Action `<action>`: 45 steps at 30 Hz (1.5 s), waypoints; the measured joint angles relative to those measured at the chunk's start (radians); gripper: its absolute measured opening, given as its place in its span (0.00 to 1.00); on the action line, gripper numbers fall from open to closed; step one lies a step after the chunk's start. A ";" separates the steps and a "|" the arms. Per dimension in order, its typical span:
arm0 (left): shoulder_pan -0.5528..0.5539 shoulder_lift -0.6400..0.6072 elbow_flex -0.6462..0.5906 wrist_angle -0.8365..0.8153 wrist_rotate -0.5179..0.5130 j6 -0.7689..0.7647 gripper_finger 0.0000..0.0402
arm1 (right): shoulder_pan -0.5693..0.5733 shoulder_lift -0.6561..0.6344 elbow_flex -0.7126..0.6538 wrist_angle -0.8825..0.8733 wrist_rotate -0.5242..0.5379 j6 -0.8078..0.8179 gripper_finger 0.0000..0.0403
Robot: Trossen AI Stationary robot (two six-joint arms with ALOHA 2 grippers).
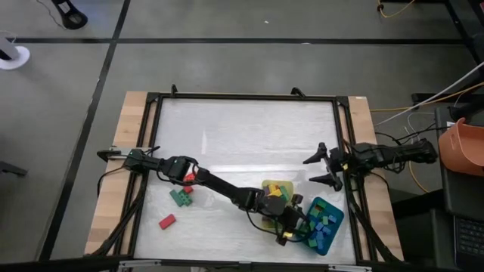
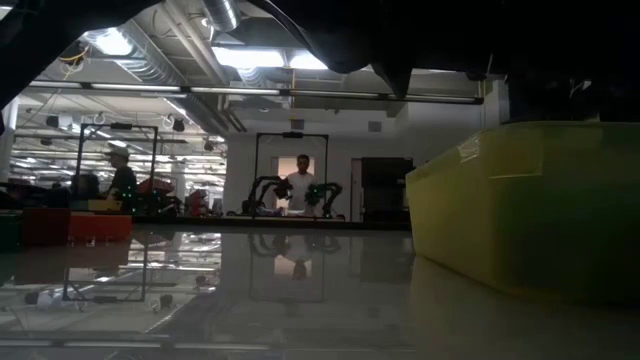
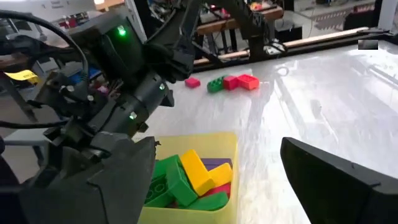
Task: Sort blocks by size
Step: Put the small green game piece into the blue bin
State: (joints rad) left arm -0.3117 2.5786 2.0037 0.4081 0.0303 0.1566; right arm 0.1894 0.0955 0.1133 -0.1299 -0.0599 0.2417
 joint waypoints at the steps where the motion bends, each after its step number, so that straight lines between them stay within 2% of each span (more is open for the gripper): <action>1: 0.001 0.000 0.000 -0.001 0.000 0.000 0.42 | 0.000 0.010 0.016 -0.015 -0.003 0.001 0.85; 11: 0.009 0.000 0.000 0.000 0.000 0.000 0.42 | 0.000 0.167 0.274 -0.334 0.025 -0.040 0.85; 17: 0.021 0.000 0.000 -0.001 -0.001 -0.049 0.42 | 0.001 0.340 0.273 -0.337 0.000 0.029 0.85; 22: 0.032 0.000 -0.001 -0.002 -0.001 -0.122 0.42 | 0.001 0.471 0.272 -0.271 -0.107 0.089 0.85; 26: 0.033 0.000 -0.001 -0.005 -0.001 -0.134 0.42 | 0.002 0.529 0.285 -0.234 -0.171 0.095 0.85; 31: 0.029 0.000 -0.001 -0.009 -0.001 -0.134 0.42 | 0.036 0.539 0.346 -0.284 -0.183 0.095 0.85; 35: 0.024 0.000 -0.001 -0.009 0.000 -0.132 0.42 | 0.142 0.538 0.408 -0.351 -0.112 0.117 0.85; 39: 0.027 0.000 -0.001 -0.009 -0.001 -0.132 0.42 | 0.296 0.546 0.412 -0.354 0.055 0.181 0.85; 45: 0.030 0.000 -0.001 -0.009 -0.001 -0.134 0.42 | 0.528 0.634 0.412 -0.324 0.306 0.317 0.85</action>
State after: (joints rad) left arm -0.2814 2.5786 2.0029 0.3989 0.0296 0.0227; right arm 0.7171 0.7300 0.5251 -0.4538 0.2460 0.5592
